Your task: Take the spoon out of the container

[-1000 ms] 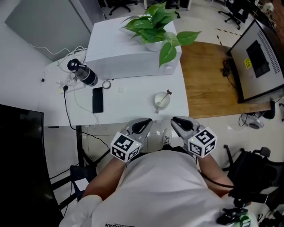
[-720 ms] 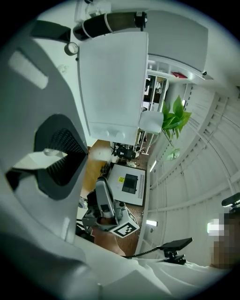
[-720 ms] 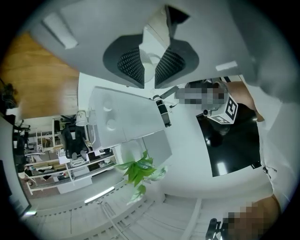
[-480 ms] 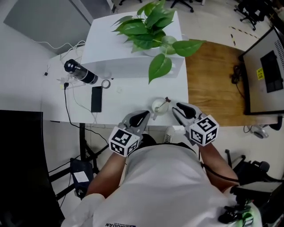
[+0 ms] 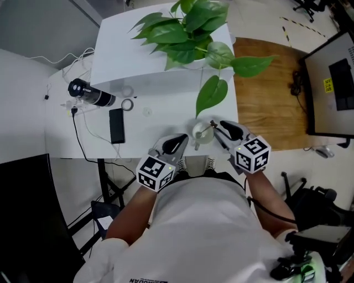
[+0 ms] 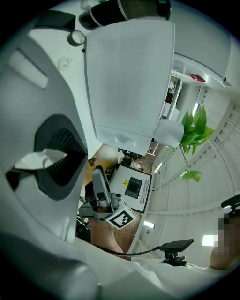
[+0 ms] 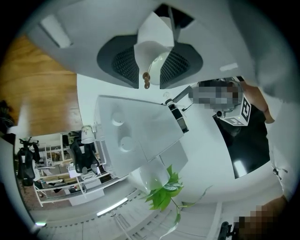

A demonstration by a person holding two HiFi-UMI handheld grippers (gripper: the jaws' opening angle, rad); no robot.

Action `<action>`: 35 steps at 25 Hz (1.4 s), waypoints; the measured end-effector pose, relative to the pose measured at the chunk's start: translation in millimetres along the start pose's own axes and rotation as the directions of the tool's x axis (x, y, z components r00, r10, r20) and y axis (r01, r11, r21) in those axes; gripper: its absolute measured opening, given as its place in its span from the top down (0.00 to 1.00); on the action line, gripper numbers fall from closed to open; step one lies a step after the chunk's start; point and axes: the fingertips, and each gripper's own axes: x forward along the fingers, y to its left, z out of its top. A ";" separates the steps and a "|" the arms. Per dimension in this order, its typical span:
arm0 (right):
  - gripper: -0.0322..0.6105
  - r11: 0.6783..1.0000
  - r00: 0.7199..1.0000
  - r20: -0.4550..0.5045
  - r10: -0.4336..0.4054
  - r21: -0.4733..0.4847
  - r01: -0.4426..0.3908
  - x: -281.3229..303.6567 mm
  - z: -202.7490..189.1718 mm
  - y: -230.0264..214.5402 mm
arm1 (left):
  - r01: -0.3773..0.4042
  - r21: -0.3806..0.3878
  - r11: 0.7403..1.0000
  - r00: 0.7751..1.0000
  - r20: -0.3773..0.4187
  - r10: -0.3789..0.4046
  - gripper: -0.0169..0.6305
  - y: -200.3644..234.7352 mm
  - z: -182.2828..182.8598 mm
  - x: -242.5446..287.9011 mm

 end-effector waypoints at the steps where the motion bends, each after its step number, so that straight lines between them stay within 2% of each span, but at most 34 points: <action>1: 0.74 1.000 1.000 -0.005 -0.005 0.004 0.005 3.4 -0.9 -1.1 | 0.005 -0.002 1.000 1.000 -0.001 -0.005 0.97 2.7 -0.1 0.0; 8: 0.74 1.000 0.999 -0.048 -0.018 -0.002 0.018 20.9 -7.7 -7.4 | 0.045 -0.009 0.999 0.999 -0.012 -0.045 0.97 8.9 -4.5 1.6; 15: 0.75 1.000 0.998 -0.069 -0.012 0.000 0.012 30.5 -12.1 -8.4 | 0.051 -0.024 0.998 0.998 -0.024 -0.052 0.97 12.3 -10.1 0.5; 18: 0.78 1.000 0.997 -0.077 -0.011 -0.002 0.011 32.9 -13.1 -9.0 | 0.048 -0.030 0.998 0.998 -0.026 -0.048 0.97 13.6 -11.4 0.0; 20: 0.85 1.000 0.997 -0.080 -0.006 -0.005 0.006 33.2 -13.4 -8.3 | 0.045 -0.032 0.998 0.999 -0.026 -0.046 0.97 14.4 -11.8 -0.3; 24: 0.87 1.000 0.996 -0.089 -0.003 -0.022 0.001 33.7 -14.0 -6.7 | 0.042 -0.037 0.998 0.999 -0.026 -0.043 0.97 15.7 -11.9 -0.2; 35: 0.87 1.000 0.999 -0.036 -0.002 -0.030 0.001 16.4 4.8 0.3 | 0.035 -0.028 0.999 0.999 -0.007 -0.035 0.97 9.8 -6.2 -3.6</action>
